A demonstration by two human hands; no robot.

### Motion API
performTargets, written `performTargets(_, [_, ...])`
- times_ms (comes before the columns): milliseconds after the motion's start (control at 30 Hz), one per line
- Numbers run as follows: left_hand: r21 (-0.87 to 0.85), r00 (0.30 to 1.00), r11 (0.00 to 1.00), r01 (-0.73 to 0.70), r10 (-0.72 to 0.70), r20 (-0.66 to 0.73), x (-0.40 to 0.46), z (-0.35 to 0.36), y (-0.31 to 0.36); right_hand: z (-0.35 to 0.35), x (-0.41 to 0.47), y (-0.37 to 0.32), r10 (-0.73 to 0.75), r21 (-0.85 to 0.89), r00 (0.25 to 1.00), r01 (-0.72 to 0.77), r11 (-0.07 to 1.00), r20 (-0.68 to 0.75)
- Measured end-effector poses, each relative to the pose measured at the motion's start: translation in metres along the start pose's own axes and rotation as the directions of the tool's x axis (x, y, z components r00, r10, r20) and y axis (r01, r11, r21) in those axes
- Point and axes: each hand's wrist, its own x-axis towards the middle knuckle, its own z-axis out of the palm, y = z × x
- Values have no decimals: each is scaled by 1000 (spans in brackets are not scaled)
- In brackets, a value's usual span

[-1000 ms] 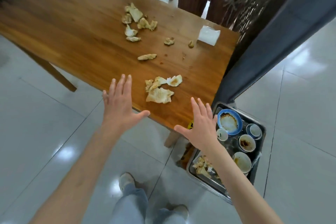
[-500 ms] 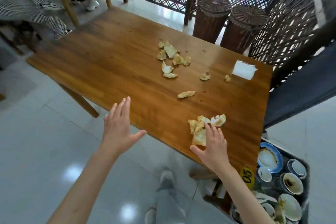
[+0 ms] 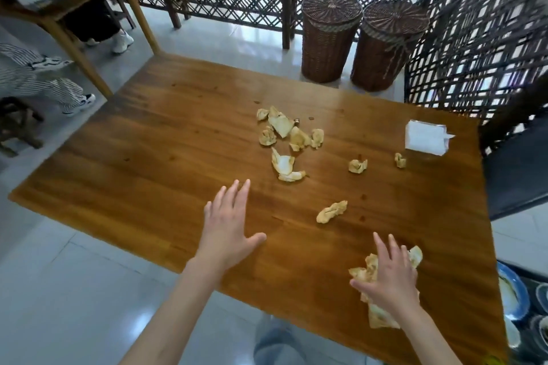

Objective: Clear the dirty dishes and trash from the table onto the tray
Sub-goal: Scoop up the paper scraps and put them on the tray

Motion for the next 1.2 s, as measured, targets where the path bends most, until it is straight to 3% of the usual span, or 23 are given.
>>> performTargets(333, [-12, 993, 996, -91, 91, 81, 114, 19, -2, 4, 32, -26, 147, -48, 989, -146, 988, 29])
performTargets(767, [82, 955, 987, -141, 114, 274, 253, 41, -37, 12, 117, -135, 101, 13, 995, -101, 995, -19])
performTargets(1067, [207, 870, 901, -381, 274, 409, 359, 50, -34, 13, 199, -213, 16, -18, 1000, -16, 1000, 21])
performTargets(1200, [133, 813, 921, -367, 249, 527, 378, 58, -26, 9, 216, -223, 5, -54, 1000, -4, 999, 17])
